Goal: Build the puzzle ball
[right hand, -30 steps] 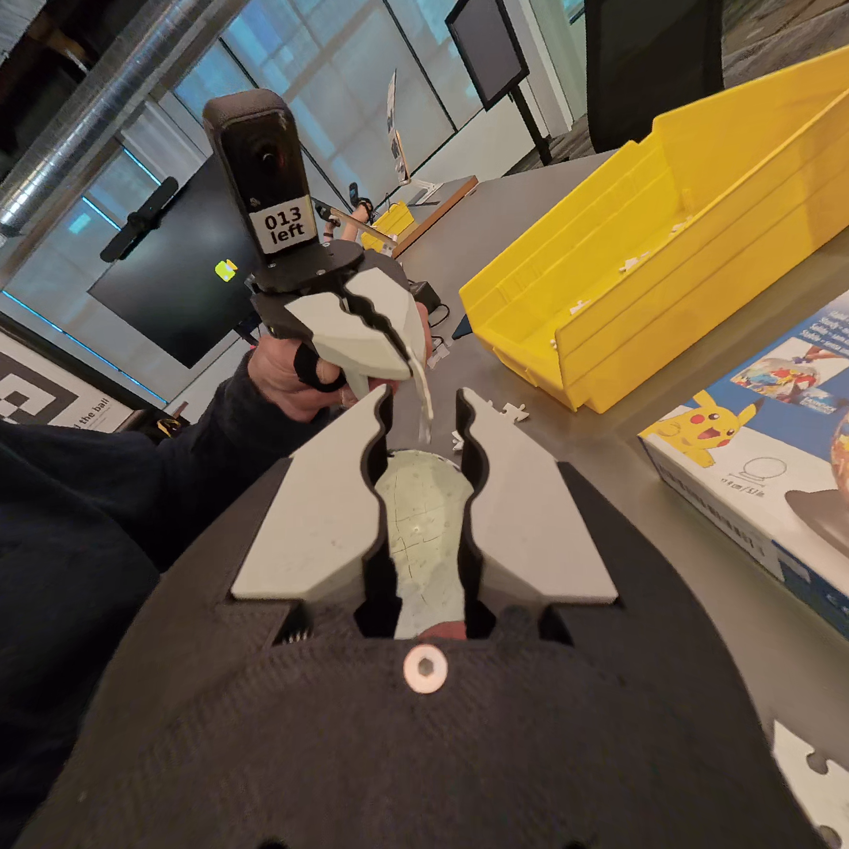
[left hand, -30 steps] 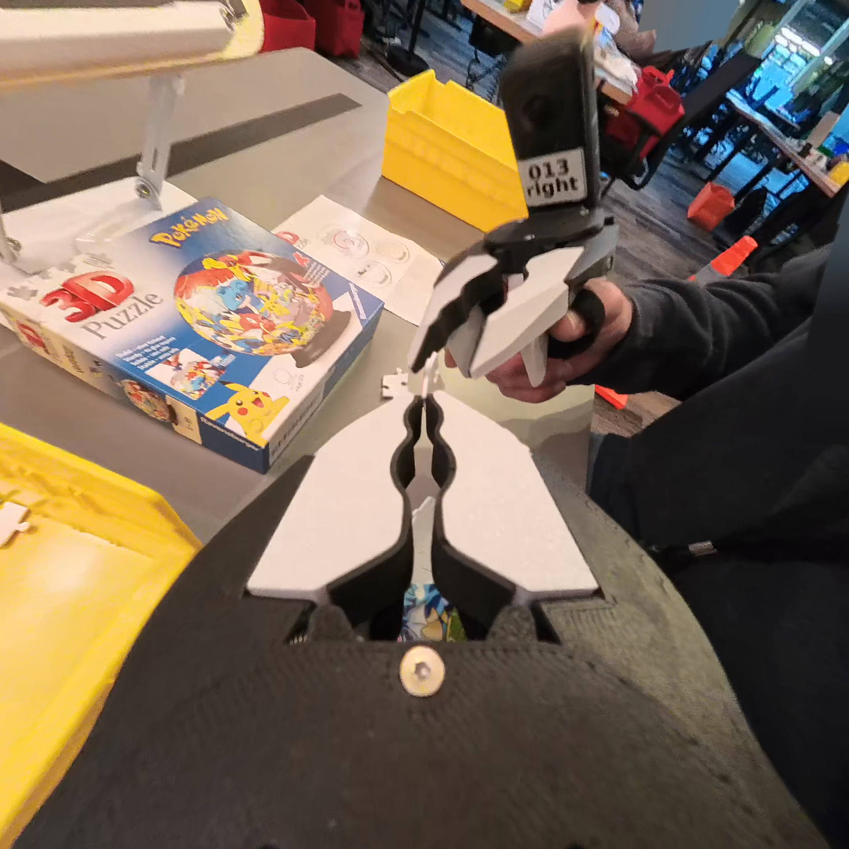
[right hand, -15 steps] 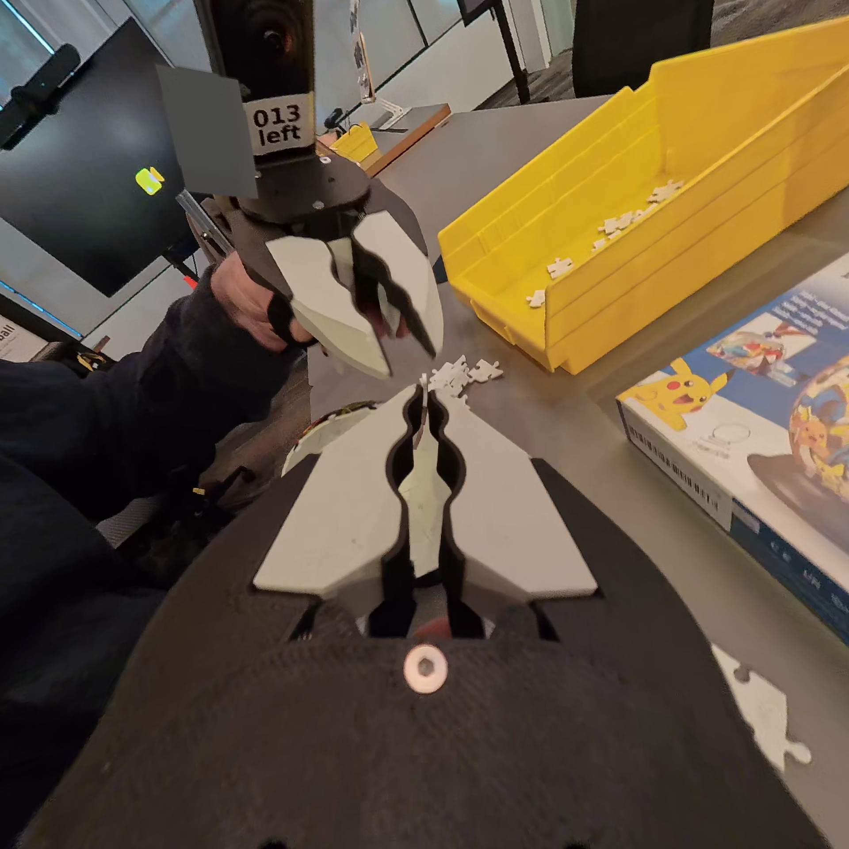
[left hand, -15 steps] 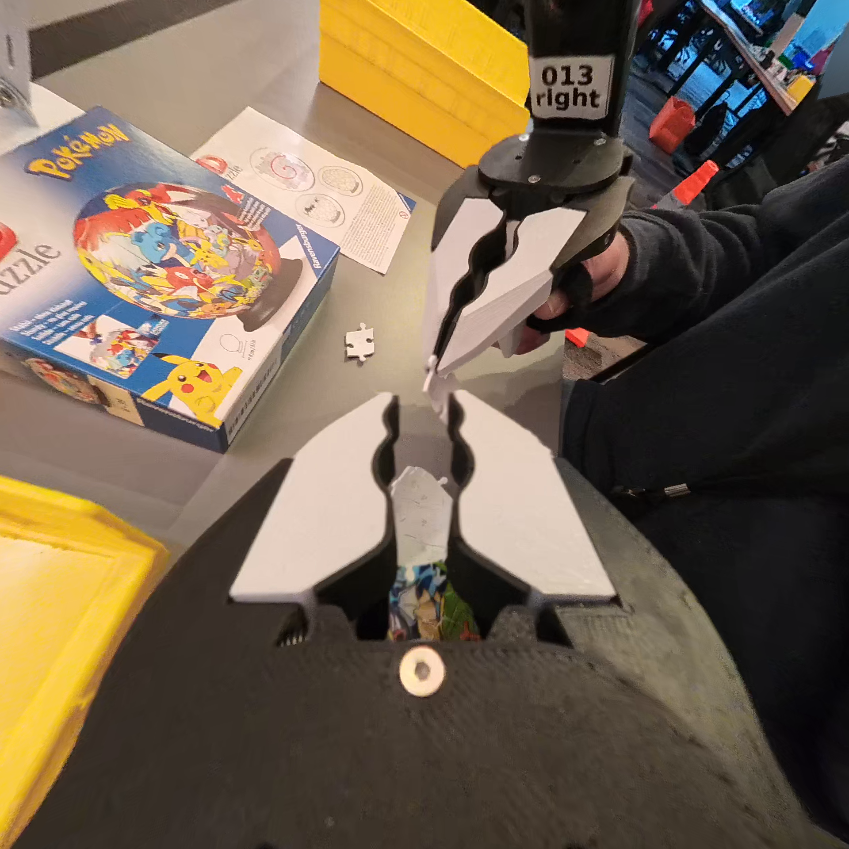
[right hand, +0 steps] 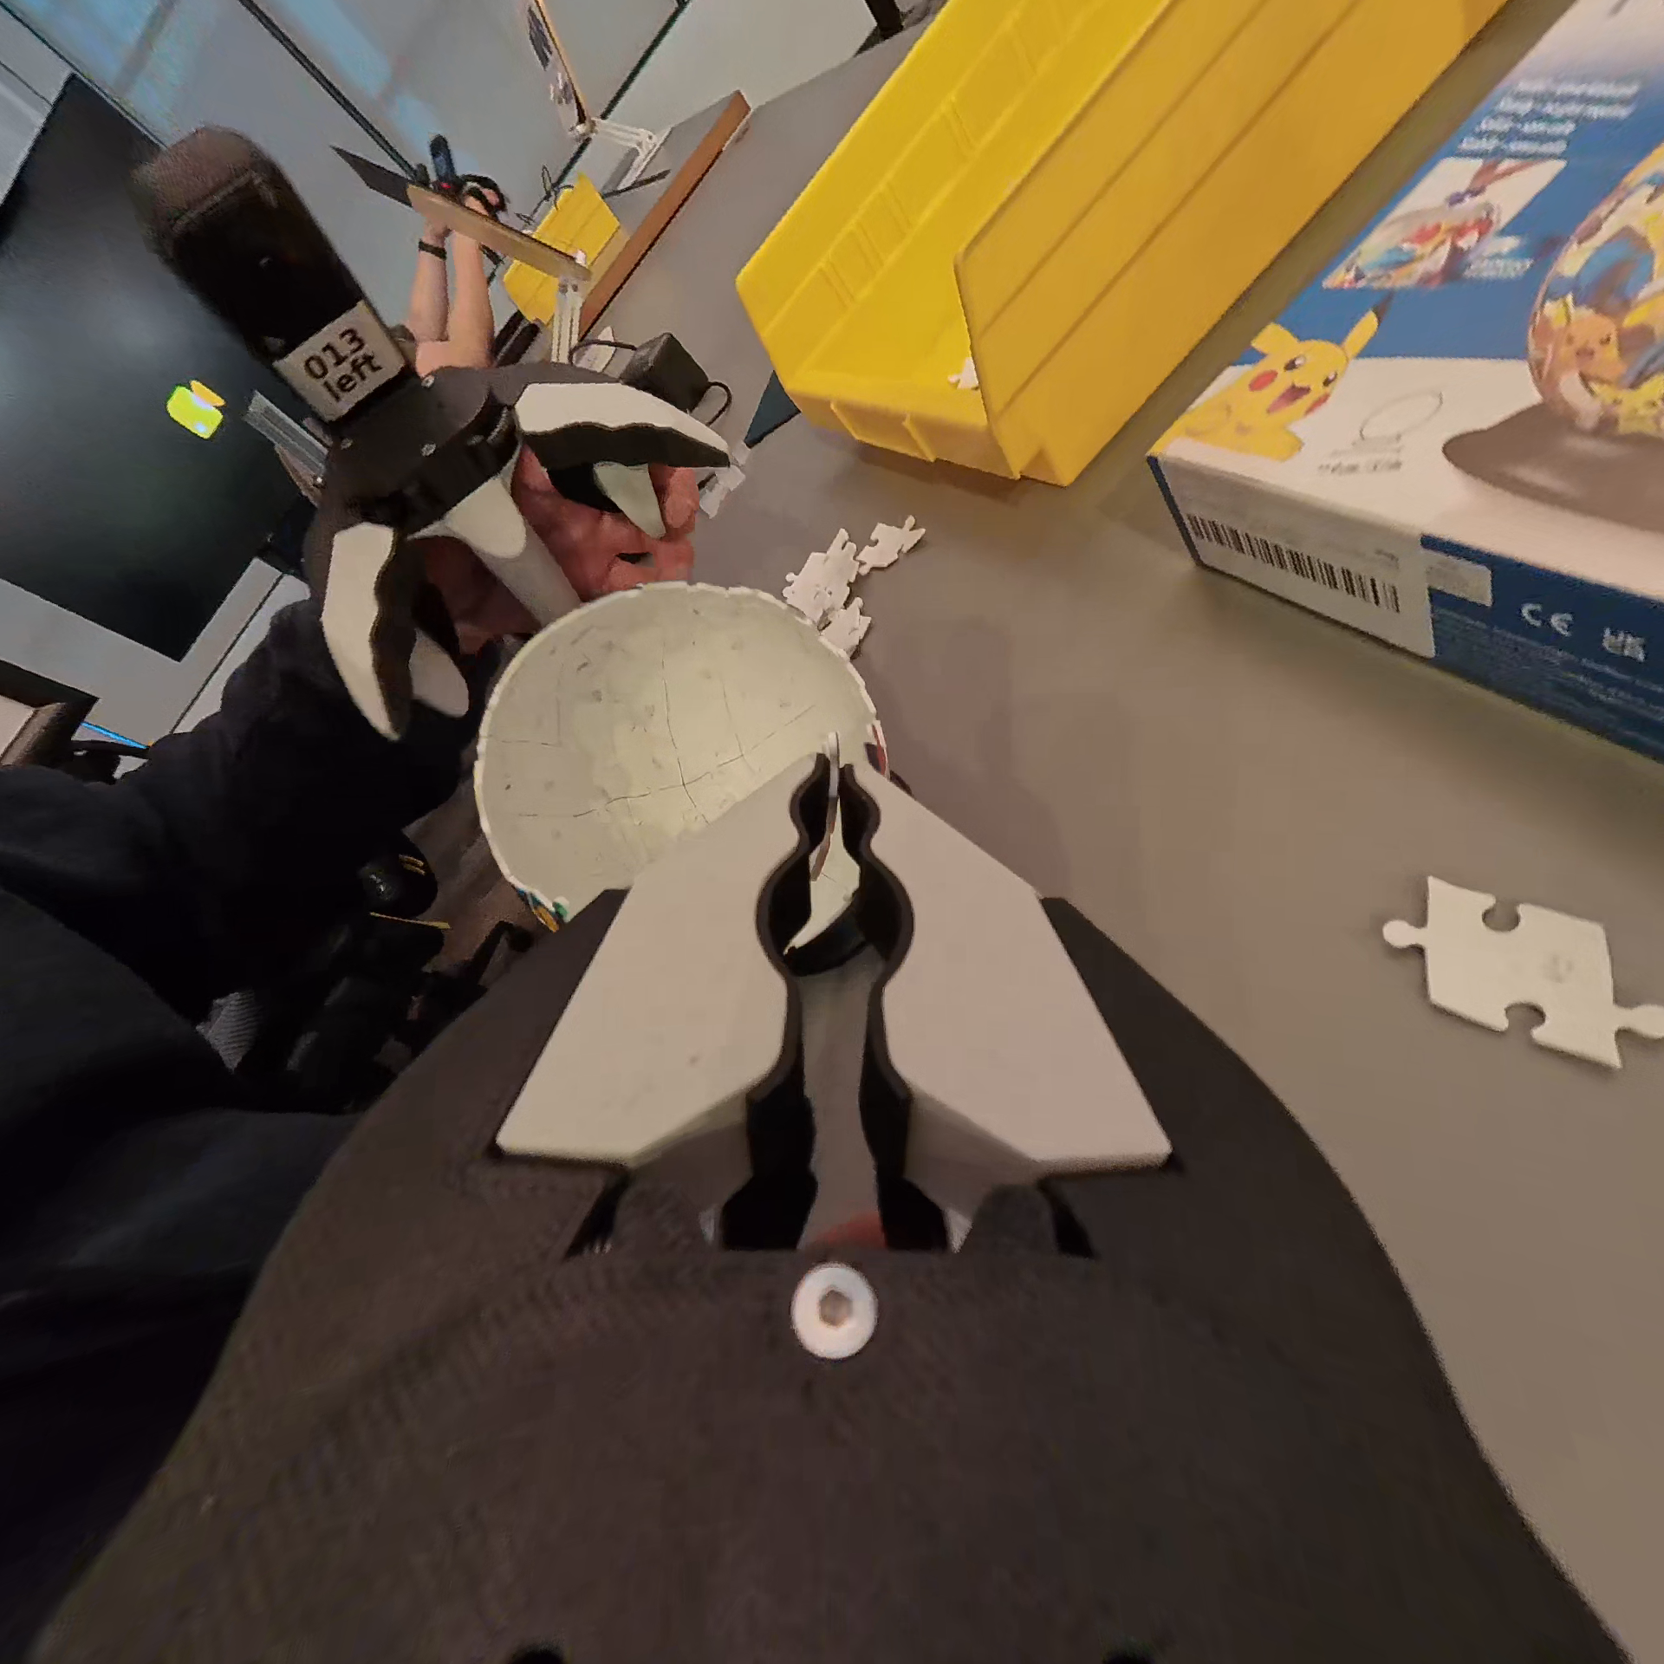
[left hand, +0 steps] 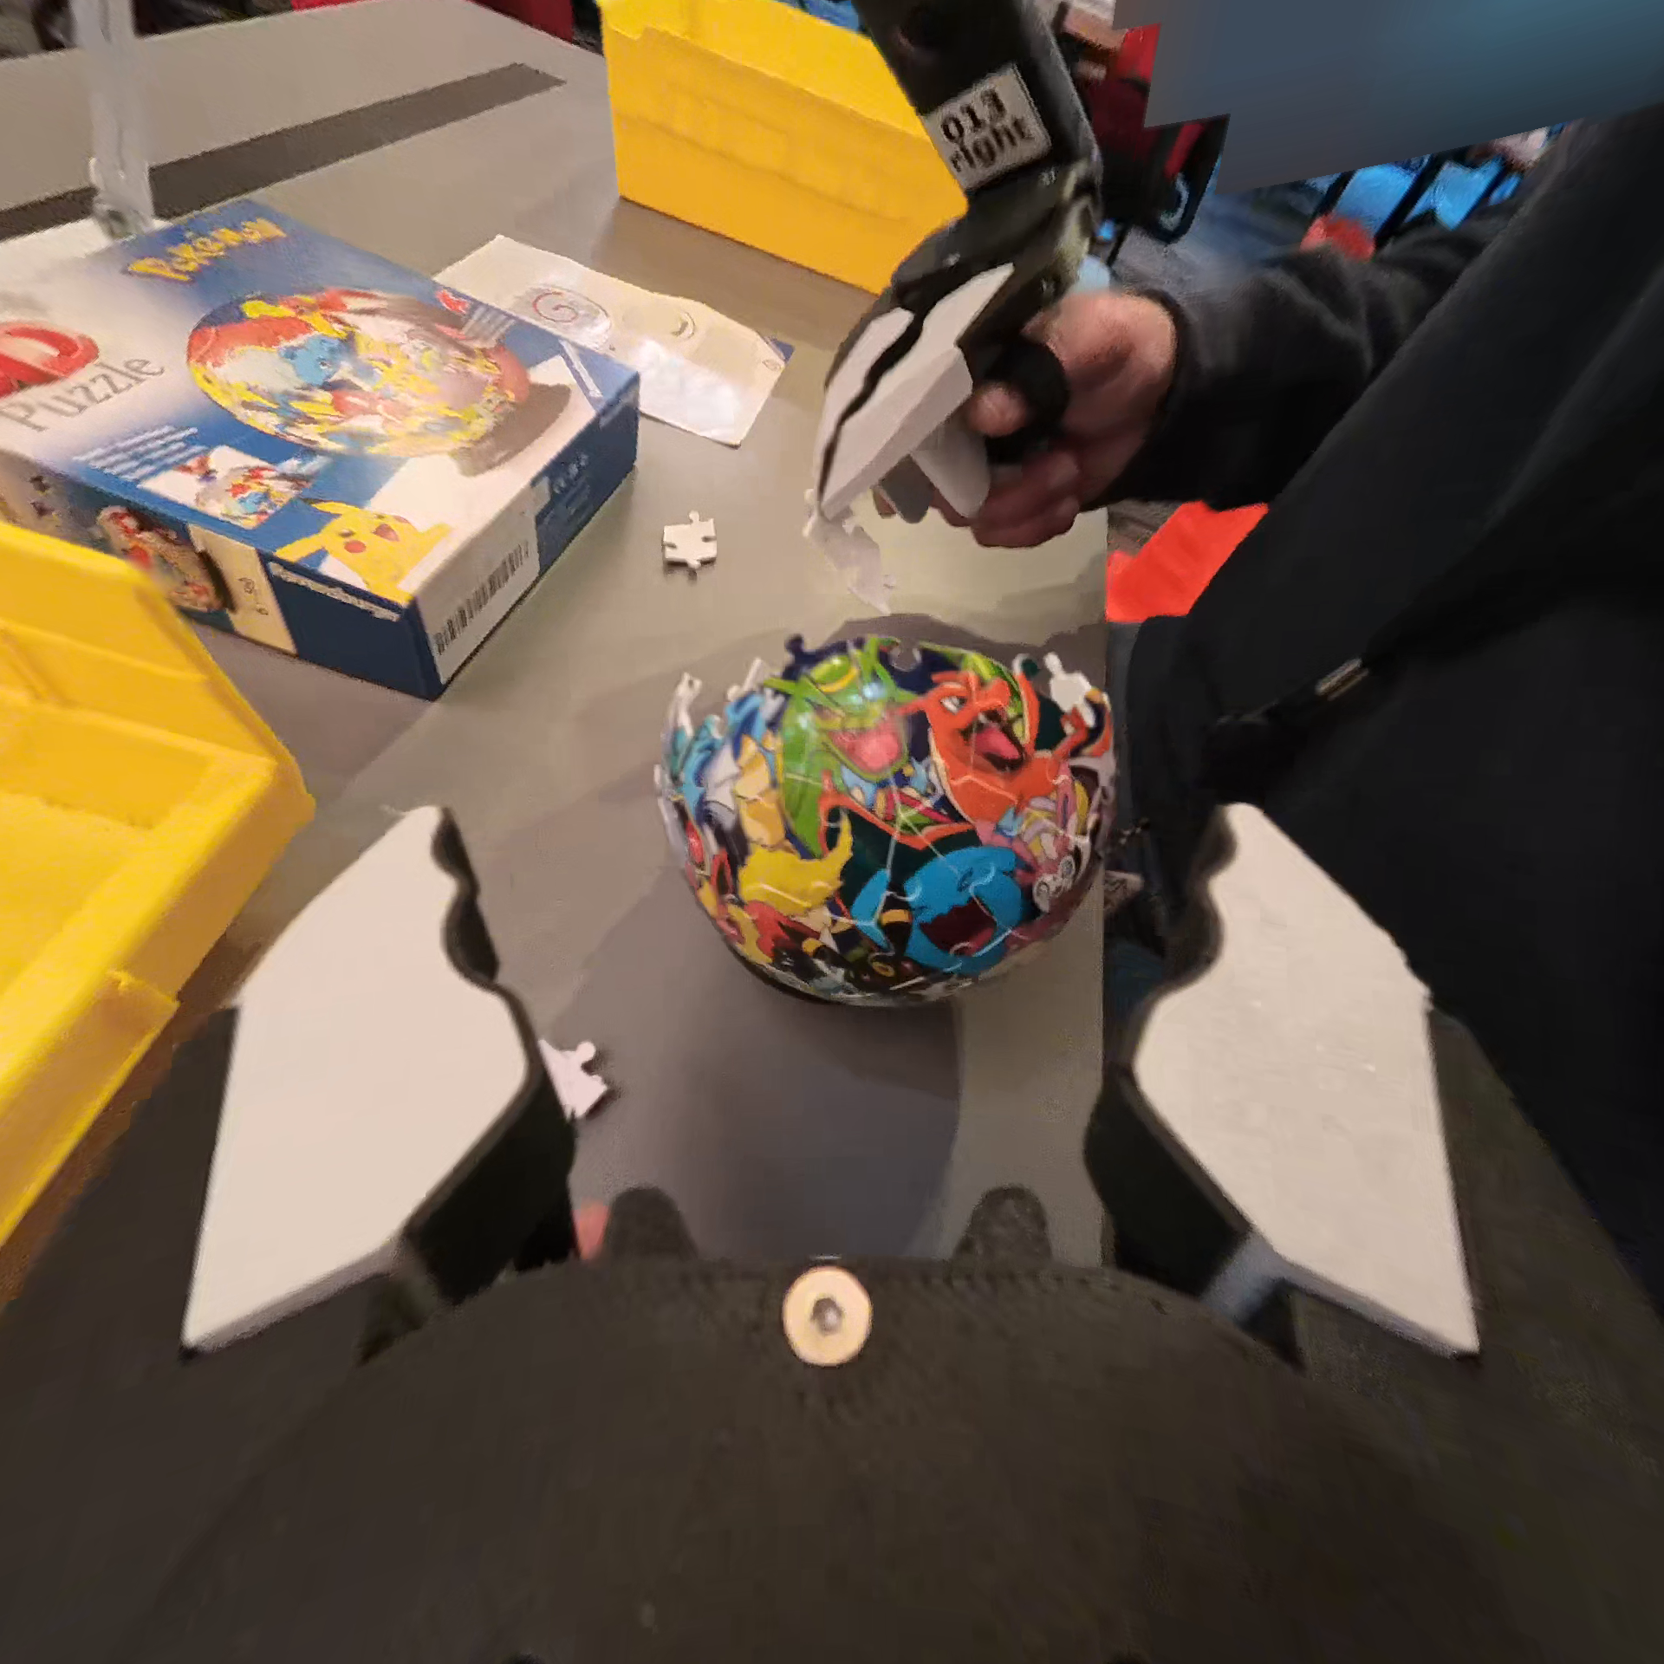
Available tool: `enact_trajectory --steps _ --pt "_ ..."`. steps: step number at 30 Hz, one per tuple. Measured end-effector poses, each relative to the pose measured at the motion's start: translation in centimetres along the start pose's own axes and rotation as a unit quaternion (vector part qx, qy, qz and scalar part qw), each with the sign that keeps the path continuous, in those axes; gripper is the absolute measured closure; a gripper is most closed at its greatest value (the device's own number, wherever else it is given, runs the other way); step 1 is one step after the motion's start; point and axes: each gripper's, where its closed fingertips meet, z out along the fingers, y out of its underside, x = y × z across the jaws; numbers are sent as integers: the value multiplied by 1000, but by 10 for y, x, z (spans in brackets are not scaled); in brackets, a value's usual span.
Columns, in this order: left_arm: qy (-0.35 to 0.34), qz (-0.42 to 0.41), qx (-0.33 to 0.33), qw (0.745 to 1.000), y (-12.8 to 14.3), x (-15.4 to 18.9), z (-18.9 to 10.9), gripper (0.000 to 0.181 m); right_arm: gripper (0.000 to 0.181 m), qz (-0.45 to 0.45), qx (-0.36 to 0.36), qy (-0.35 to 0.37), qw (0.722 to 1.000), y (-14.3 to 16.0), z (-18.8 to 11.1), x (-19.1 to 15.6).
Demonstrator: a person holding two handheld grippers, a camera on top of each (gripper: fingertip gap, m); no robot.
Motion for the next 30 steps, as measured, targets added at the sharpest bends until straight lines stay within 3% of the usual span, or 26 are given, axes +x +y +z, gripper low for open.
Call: enact_trajectory --steps 5,14,21,30 --pt "-26 65 -33 997 26 9 25 34 181 16 -3 11 1000 8 1 6" --pt "-55 77 16 995 25 11 41 35 181 27 -8 19 999 16 4 13" --pt "-39 81 16 996 34 15 52 48 181 35 -11 19 999 19 5 16" --pt "-47 86 22 995 32 14 52 52 181 40 -10 14 999 20 5 18"
